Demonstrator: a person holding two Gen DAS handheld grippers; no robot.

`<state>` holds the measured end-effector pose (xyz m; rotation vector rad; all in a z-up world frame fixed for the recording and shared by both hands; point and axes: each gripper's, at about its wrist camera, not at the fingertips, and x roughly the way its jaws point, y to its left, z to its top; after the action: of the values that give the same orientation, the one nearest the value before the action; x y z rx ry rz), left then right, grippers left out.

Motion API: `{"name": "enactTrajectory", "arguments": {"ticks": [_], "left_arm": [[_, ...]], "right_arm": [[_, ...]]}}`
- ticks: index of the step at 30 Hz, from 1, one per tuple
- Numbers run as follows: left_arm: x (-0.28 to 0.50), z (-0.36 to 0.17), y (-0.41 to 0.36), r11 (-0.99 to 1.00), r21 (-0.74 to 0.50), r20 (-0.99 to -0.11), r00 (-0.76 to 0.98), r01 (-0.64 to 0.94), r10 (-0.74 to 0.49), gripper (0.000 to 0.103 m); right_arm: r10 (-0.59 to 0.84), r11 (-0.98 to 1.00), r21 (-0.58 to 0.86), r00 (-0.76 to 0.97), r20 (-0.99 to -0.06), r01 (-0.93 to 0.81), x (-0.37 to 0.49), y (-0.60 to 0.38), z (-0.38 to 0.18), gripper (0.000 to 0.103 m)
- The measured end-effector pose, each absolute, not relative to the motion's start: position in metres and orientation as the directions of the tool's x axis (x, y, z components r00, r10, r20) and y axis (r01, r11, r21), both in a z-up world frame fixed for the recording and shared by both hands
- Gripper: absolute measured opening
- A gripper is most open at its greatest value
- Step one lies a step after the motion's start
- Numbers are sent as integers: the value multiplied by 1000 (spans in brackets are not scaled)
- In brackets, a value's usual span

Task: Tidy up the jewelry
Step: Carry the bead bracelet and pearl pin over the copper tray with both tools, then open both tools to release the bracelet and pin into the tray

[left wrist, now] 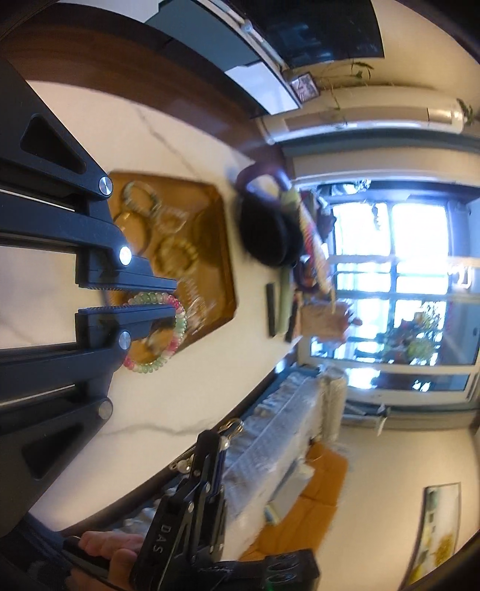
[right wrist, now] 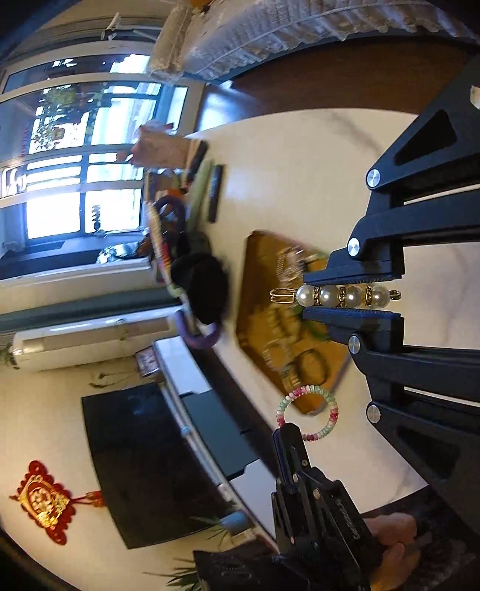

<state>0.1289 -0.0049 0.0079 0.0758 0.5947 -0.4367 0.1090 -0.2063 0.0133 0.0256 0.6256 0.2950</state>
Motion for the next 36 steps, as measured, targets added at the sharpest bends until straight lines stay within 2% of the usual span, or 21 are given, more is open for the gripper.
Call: {"name": "enactTrajectory", "arguments": {"ticks": [8,16,21,27,28,30,31,32,34,36], "left_arm": [[189,17,7,930,-53,-539,774,363,-332,6],[273,-40,7,957,-55,-640,726,285,-253,7],[299,-74,4,963,-34,-698,683,267,-214,6],[303,-98,2,962,-27,-742,640,272,-201,7],[301,-100,-1,959,-22,-750,629,283,-203,7],[294,-98,-2,964,-2,-749,638,267,-178,14],[291,-96,-2,966,-10,-757,630,259,-176,31],[288,-92,-1,967,-34,-762,619,254,-190,56],[269,-71,3,964,-83,-727,646,252,-231,75],[250,-47,3,963,-78,-692,681,258,-238,81]], "right_arm": [[328,939,105,755,-568,-329,172,-178,17,10],[296,932,36,703,-646,-359,247,-157,-34,10],[325,931,125,625,-710,-342,279,-158,-77,10],[313,938,143,593,-742,-316,283,-157,-98,11],[324,938,175,586,-743,-298,283,-160,-98,15],[319,944,204,567,-760,-259,284,-165,-99,36],[299,951,186,578,-759,-248,280,-165,-96,49],[283,955,169,595,-752,-242,275,-165,-91,51],[259,962,142,617,-743,-232,262,-166,-78,53],[248,967,151,636,-731,-204,246,-171,-61,55]]}}
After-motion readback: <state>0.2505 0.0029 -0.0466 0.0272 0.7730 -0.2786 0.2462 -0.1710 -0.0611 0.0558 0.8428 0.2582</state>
